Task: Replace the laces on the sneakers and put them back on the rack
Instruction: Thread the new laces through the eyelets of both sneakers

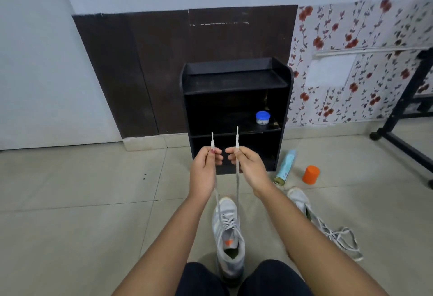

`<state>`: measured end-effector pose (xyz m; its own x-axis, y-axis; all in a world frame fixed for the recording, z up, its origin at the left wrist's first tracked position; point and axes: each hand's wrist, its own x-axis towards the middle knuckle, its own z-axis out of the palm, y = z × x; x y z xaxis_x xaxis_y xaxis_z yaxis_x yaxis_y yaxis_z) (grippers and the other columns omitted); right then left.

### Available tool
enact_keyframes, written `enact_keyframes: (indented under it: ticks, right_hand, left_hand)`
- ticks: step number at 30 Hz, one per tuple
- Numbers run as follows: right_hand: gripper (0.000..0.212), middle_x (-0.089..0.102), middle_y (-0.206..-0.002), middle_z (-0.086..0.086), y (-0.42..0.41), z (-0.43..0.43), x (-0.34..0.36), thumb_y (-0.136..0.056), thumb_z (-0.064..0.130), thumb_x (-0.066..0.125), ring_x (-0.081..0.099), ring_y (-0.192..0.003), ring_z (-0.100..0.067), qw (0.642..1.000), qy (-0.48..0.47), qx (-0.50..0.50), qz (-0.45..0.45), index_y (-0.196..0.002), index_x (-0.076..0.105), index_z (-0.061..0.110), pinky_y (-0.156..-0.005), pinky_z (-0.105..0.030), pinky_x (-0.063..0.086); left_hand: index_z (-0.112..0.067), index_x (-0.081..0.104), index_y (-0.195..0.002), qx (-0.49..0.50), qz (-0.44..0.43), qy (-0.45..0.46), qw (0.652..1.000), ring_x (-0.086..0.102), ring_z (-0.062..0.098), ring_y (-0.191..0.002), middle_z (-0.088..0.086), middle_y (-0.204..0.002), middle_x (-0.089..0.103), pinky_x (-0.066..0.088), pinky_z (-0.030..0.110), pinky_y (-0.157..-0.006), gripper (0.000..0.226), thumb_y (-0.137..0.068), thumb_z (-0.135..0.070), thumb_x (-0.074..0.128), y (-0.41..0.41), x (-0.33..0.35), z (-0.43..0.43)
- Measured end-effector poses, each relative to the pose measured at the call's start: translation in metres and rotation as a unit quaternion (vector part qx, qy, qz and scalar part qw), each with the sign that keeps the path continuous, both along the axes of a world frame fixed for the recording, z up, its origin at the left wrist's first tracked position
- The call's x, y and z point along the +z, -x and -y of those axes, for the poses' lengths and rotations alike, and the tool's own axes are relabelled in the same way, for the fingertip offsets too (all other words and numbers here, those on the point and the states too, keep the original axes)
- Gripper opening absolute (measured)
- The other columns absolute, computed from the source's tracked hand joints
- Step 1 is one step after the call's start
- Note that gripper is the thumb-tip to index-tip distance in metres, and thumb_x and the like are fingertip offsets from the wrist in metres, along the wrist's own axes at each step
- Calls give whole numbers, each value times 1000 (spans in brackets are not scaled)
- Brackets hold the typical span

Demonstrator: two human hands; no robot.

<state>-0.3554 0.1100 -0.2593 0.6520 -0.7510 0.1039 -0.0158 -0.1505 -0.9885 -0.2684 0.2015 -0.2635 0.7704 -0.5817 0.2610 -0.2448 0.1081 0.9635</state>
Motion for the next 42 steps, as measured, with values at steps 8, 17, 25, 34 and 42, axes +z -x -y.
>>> enact_keyframes:
  ticks: [8, 17, 25, 34, 42]
  right_hand:
    - [12, 74, -92, 6, -3, -3, 13, -87, 14, 68, 67, -93, -5, 992, -35, -92, 83, -95, 74, 20, -86, -21, 50]
    - [8, 74, -87, 4, -4, -1, 16, -85, 16, 71, 69, -89, -7, 994, -21, -75, 77, -92, 76, 16, -84, -24, 53]
    - [9, 74, -85, 4, -4, 4, 18, -86, 12, 70, 69, -86, -7, 995, 12, -63, 82, -90, 75, 18, -82, -24, 53]
    - [5, 71, -78, 9, -2, 20, -8, -87, 17, 69, 64, -73, 2, 995, -64, -66, 40, -87, 73, 19, -68, -12, 48]
    - [9, 62, -93, -3, 20, 43, -122, -91, 11, 61, 56, -90, -18, 965, -186, -142, -115, -99, 66, 10, -69, -19, 44]
  left_hand:
    - [-30, 72, -89, 22, -58, 5, 998, 68, 15, -85, -8, -84, 71, 55, 37, -85, 15, -93, -22, 60, 6, 21, 5]
    - [-27, 74, -85, 30, -45, 9, 999, 67, 5, -83, -7, -84, 74, 54, 31, -84, 15, -90, -17, 64, 6, 30, 15]
    - [-27, 74, -82, 16, -14, -8, 1000, 68, 11, -84, -6, -83, 74, 55, 37, -86, 16, -90, -17, 64, 2, 30, 23]
    - [-22, 73, -91, 7, -50, -27, 998, 64, -1, -80, -8, -86, 72, 50, 16, -72, 12, -92, -19, 62, -10, 1, 23]
    - [-10, 65, -116, 113, -122, -178, 970, 60, 17, -102, 7, -112, 65, 47, 33, -96, 24, -92, -14, 61, -40, -116, -2]
